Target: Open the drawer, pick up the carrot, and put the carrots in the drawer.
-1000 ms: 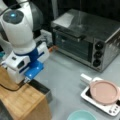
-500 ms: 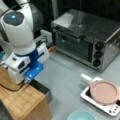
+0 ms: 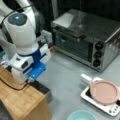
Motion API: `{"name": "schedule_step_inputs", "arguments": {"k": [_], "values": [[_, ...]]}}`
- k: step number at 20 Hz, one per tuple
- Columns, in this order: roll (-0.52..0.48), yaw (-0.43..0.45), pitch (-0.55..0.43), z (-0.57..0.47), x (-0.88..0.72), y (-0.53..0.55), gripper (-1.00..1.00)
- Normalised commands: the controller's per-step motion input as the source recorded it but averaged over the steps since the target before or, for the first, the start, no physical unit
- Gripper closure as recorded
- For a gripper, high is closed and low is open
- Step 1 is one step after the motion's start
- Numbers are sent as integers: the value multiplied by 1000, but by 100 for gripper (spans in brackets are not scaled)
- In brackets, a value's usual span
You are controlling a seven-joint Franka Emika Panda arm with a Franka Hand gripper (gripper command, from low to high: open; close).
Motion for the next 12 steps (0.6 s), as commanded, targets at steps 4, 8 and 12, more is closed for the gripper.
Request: {"name": "schedule_step_inputs", "arguments": {"k": [4, 8, 12], "values": [[-101, -49, -103, -474, -250, 345, -100], [-92, -67, -114, -483, -267, 408, -100], [-89, -80, -143, -383, -225, 438, -100]]}}
